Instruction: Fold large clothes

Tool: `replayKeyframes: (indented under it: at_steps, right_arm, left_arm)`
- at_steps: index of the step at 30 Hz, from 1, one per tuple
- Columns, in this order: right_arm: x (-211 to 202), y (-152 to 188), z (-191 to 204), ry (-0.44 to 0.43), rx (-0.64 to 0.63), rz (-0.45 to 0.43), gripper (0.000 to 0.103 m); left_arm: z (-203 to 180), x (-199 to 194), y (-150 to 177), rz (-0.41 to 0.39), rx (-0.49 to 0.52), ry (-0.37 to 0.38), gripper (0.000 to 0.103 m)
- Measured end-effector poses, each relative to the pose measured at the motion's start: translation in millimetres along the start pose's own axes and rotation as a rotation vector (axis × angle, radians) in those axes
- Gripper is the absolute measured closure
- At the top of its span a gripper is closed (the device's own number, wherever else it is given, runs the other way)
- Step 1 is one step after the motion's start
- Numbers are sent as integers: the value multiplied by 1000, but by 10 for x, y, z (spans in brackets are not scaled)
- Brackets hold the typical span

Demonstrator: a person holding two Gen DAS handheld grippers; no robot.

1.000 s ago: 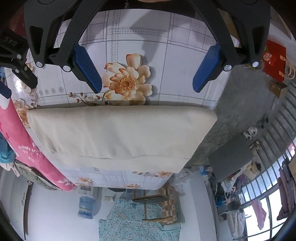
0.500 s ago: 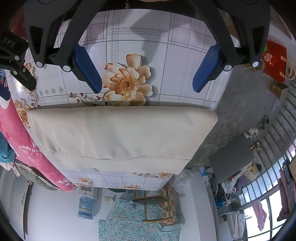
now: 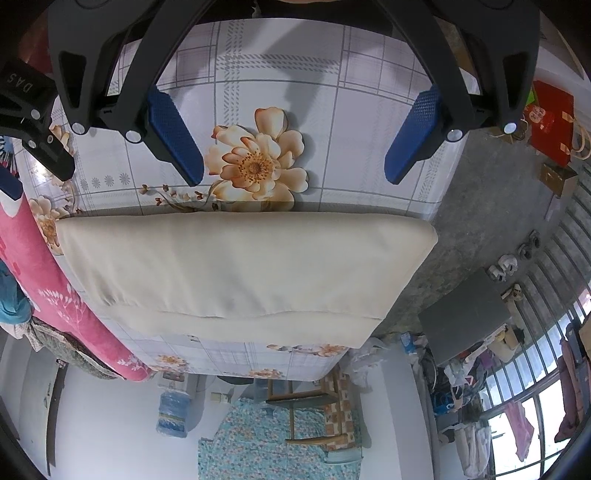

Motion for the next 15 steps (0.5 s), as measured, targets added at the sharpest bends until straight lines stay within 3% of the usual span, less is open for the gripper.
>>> replayKeyframes:
  at_steps: [15]
  right_arm:
    - [1,-12,9,0,-7,2,6]
  left_arm:
    - [-14,5,-11,1,-2,6,8]
Point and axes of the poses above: each gripper's, at about its wrist camera, not at the fingertips, and x roughly the way its jaws point, z to its left, y to its underside, the point moved 10 cm from there along x, roughly the way its jaws point, and after that the axes turned 4 degrees about -x, right-handed, at the moved point
